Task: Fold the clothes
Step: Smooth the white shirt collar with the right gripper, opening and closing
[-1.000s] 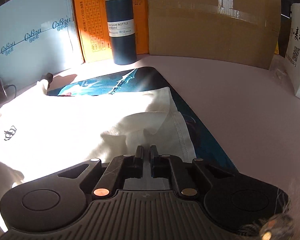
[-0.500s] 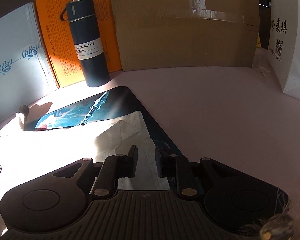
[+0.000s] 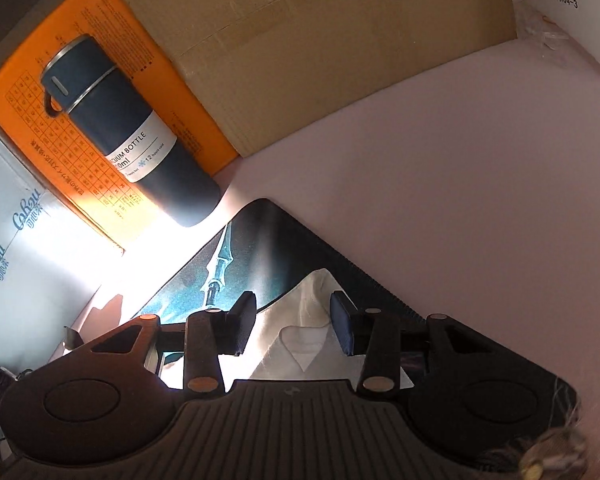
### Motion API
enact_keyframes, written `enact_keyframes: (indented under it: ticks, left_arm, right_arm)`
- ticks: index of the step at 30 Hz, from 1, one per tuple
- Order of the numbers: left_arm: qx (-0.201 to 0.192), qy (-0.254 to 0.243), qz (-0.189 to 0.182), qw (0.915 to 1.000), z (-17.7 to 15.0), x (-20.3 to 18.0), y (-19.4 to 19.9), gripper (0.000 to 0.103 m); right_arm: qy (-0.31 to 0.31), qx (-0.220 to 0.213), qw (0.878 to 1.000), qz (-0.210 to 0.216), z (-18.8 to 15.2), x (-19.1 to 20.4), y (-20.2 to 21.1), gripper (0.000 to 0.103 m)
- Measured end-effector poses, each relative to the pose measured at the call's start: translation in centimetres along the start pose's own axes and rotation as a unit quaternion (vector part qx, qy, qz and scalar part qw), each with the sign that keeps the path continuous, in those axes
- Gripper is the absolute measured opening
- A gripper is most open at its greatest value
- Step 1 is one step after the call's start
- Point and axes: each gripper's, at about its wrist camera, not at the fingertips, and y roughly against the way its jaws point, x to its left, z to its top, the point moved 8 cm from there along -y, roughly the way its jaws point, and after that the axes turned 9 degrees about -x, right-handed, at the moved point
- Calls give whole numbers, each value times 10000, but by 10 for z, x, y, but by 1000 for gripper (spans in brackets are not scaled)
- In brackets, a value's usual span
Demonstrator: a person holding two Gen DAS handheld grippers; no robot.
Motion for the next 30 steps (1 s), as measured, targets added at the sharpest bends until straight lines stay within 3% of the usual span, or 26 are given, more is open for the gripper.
enact_keyframes:
  ticks: [1, 2, 4, 7, 10, 13, 15, 17, 20, 23, 26, 27, 28, 30]
  left_arm:
    - [-2, 9, -5, 10000, 0, 0, 0, 86]
    - [-3, 20, -12, 10000, 0, 0, 0, 86]
    - [-5, 43, -25, 10000, 0, 1, 0, 86]
    - [-7, 77, -45, 10000, 1, 1, 0, 86]
    - [-11, 111, -64, 9999, 1, 2, 0, 86]
    - [-15, 133, -75, 9999, 2, 3, 0, 86]
    - [-19, 145, -79, 9999, 2, 3, 1, 86]
    - [-20, 135, -74, 9999, 2, 2, 1, 86]
    - [-21, 118, -67, 9999, 2, 2, 1, 86]
    - [-21, 96, -55, 9999, 2, 2, 1, 86]
    - [-21, 78, -44, 10000, 2, 2, 1, 86]
    - [-22, 74, -42, 10000, 2, 3, 1, 86]
    - [-22, 73, -41, 10000, 2, 3, 1, 86]
    - [-24, 76, -42, 10000, 3, 3, 1, 86]
  right_arm:
    - [95, 32, 9999, -78, 0, 1, -3, 19]
    - [203, 11, 9997, -137, 1, 3, -6, 5]
    - [365, -186, 9991, -59, 6, 8, -8, 4]
    - [109, -365, 9990, 253, 17, 10, -11, 4]
    - [77, -452, 9989, 58, 23, 3, -21, 4]
    - [12, -385, 9990, -224, 24, -10, -24, 9]
    - [-39, -455, 9988, -171, 26, -15, -10, 22]
    - [68, -634, 9979, 86, 26, -13, 16, 42]
    - [536, -779, 9938, 583, 14, -1, 54, 51]
    - [1159, -488, 9897, 686, -16, 9, 67, 53]
    - [1627, -220, 9851, 506, -43, 12, 59, 48]
    - [1755, -206, 9836, 367, -51, 12, 54, 36]
    - [1850, -276, 9820, 264, -53, 11, 52, 31]
    - [1987, -371, 9793, 65, -58, 9, 53, 8]
